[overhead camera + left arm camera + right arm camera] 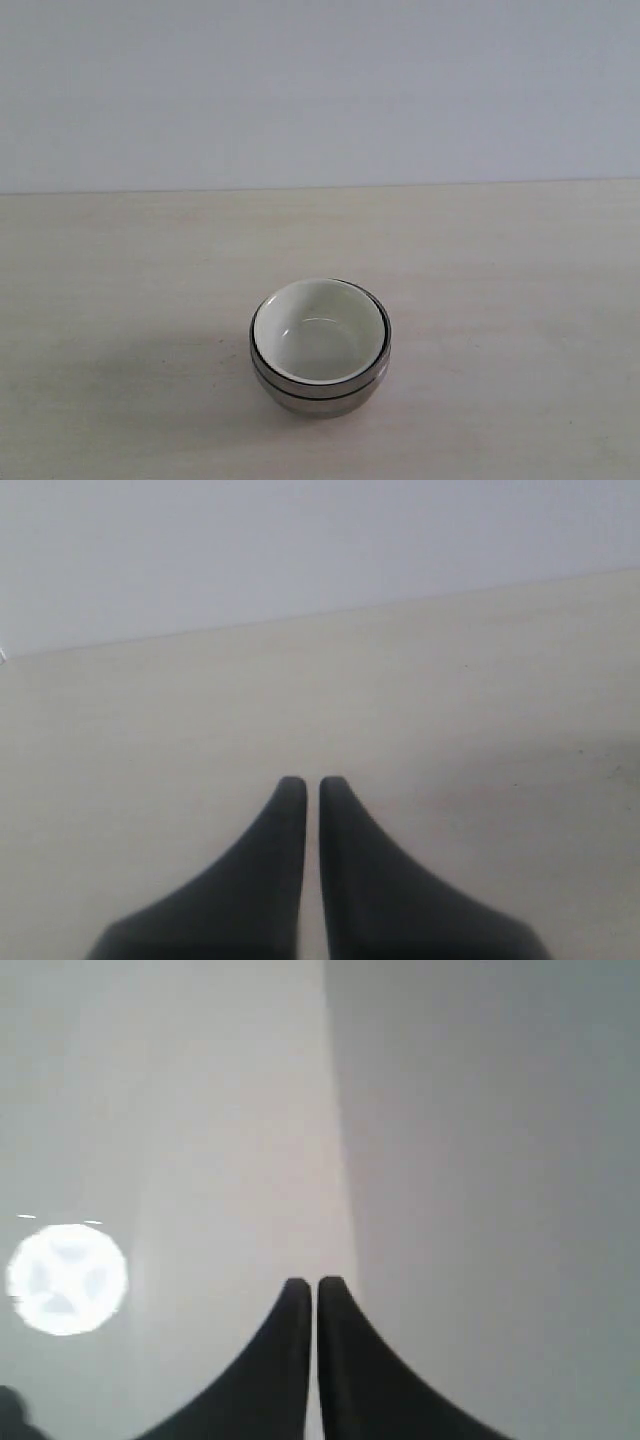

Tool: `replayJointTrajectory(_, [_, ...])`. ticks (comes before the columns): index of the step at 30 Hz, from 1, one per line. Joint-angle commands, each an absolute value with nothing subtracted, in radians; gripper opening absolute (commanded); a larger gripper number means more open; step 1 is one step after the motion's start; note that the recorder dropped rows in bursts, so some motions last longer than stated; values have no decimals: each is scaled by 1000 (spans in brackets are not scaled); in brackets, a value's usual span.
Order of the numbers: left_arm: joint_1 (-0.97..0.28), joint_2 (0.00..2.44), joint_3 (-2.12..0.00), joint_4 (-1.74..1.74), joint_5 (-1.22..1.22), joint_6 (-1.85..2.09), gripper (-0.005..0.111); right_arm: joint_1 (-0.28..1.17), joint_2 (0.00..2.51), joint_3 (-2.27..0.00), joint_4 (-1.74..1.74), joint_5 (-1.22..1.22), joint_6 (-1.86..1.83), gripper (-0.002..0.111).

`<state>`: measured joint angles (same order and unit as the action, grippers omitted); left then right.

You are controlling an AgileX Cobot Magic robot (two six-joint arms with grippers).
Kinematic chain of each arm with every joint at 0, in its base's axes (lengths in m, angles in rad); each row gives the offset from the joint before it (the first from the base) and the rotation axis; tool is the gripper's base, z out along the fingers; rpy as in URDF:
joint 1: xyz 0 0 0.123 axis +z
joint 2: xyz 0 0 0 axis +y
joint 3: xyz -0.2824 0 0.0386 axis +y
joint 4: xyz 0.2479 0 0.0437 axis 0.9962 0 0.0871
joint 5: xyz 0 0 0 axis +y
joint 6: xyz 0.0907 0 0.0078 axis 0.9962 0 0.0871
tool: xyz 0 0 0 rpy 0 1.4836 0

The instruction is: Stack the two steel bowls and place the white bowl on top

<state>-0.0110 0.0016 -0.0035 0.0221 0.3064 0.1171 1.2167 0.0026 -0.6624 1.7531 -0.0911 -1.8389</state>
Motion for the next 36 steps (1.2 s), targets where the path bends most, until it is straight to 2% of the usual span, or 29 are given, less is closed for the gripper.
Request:
replayJointTrajectory(1, [-10, 0, 0, 13, 307, 120, 4, 1219, 0, -660, 1744, 141, -1761, 0])
replayJointTrajectory(4, [-10, 0, 0, 13, 307, 120, 4, 1178, 0, -635, 1744, 28, -1779, 0])
replayJointTrajectory(6, [-10, 0, 0, 13, 307, 120, 4, 1105, 0, -580, 1744, 46, -1805, 0])
replayJointTrajectory(14, [-10, 0, 0, 13, 307, 120, 4, 681, 0, -503, 1744, 60, -1770, 0])
replayJointTrajectory(16, [-10, 0, 0, 13, 307, 120, 4, 460, 0, -503, 1744, 72, -1738, 0])
replayJointTrajectory(22, [-10, 0, 0, 13, 307, 120, 4, 145, 0, -503, 1744, 185, -1672, 0])
replayJointTrajectory(26, [-10, 0, 0, 13, 307, 120, 4, 60, 0, -501, 1744, 280, -1640, 0])
replayJointTrajectory(36, [-10, 0, 0, 13, 307, 120, 4, 55, 0, -420, 1680, 53, -1596, 0])
